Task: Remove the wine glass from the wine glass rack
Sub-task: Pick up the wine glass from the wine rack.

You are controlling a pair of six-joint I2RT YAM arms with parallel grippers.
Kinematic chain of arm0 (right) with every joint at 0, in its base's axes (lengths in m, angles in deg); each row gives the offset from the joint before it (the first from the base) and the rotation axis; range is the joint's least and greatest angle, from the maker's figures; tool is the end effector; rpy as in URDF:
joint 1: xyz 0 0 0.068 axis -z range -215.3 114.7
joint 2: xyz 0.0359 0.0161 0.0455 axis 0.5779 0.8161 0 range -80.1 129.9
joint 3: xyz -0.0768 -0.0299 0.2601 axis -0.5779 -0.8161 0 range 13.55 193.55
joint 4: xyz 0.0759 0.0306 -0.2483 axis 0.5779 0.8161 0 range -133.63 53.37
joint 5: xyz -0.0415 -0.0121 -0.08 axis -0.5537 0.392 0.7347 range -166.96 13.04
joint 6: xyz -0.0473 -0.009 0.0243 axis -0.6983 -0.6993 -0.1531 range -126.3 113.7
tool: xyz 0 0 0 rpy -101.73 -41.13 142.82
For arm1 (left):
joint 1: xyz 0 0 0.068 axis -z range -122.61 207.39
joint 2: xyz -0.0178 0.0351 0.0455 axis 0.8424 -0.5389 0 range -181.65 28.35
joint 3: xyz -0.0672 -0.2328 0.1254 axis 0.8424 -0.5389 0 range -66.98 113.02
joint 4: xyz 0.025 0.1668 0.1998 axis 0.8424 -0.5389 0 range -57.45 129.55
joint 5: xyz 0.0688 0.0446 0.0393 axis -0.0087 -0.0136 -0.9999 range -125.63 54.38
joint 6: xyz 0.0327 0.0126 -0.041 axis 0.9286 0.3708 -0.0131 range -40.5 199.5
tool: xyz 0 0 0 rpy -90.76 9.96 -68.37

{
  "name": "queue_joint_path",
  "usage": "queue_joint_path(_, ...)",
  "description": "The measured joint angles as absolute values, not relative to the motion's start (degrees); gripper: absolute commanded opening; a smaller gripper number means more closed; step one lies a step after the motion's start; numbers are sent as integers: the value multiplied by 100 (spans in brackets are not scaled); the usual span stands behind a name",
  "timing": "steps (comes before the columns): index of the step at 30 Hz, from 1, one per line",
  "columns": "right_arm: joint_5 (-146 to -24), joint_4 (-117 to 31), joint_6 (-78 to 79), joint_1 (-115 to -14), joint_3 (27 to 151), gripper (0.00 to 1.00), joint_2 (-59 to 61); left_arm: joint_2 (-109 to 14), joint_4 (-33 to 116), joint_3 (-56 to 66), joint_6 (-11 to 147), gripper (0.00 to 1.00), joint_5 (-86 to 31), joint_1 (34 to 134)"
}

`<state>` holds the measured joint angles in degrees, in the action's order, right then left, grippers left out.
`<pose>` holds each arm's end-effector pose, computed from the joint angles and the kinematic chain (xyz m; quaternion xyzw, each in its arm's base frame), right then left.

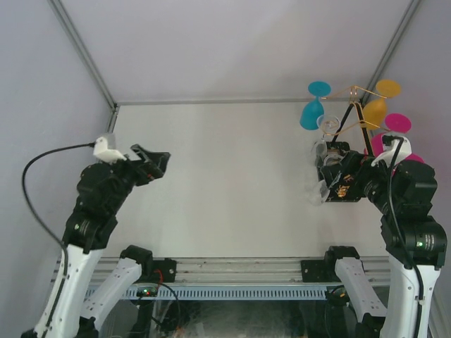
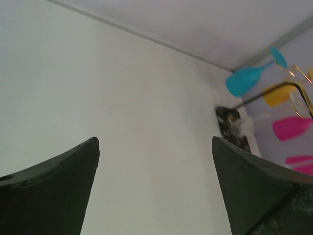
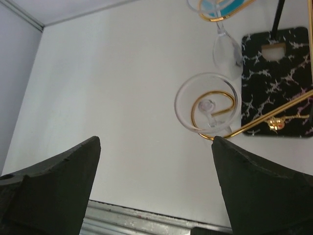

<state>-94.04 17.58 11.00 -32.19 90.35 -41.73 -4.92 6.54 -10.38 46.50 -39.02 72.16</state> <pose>0.0677 0.0069 0.4348 0.0650 0.8251 0.1903 0.5279 0.1054 -0.0257 0.3920 -0.1399 0.7513 -0.2403 0.5986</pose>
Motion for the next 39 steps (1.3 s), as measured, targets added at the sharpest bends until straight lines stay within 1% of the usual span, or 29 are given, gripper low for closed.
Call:
queue_joint_path(2, -9292, 1931, 1107, -3199, 9083, 94, -4079, -814, 922, -1145, 4417, 100, -3583, 7526)
queue_joint_path(5, -9061, 2167, 1104, -3192, 9164, 93, -3932, -1354, 1395, -1215, 4089, 100, -3240, 8245)
queue_joint_path(12, -8787, 2403, 1126, -3184, 9352, 93, -3692, -2641, 2378, -1191, 3660, 100, -2938, 9799)
queue_joint_path(15, -8656, 2403, 1157, -3171, 9376, 90, -3620, -3194, 2739, -1145, 3545, 100, -2875, 10260)
queue_joint_path(19, -8424, 2359, 1242, -3146, 9365, 85, -3613, -3839, 3143, -870, 3357, 100, -2755, 10625)
queue_joint_path(22, -8328, 2222, 1319, -3063, 9271, 79, -3600, -4171, 3495, -699, 3221, 100, -2665, 10822)
queue_joint_path(28, -8464, 1942, 1454, -2677, 9002, 68, -3410, -4171, 3816, -684, 3101, 100, -2639, 11001)
queue_joint_path(30, -8591, 1863, 1476, -2513, 8906, 66, -3384, -4029, 3818, -703, 3105, 100, -2724, 11001)
queue_joint_path(34, -8995, 1739, 1542, -2176, 8768, 58, -3336, -3590, 3729, -721, 3219, 100, -3015, 11001)
queue_joint_path(37, -9266, 1616, 1603, -2067, 8670, 54, -3325, -3253, 3519, -721, 3396, 100, -3341, 11001)
queue_joint_path(39, -9399, 1590, 1662, -2041, 8622, 54, -3314, -3030, 3268, -721, 3577, 100, -3671, 10999)
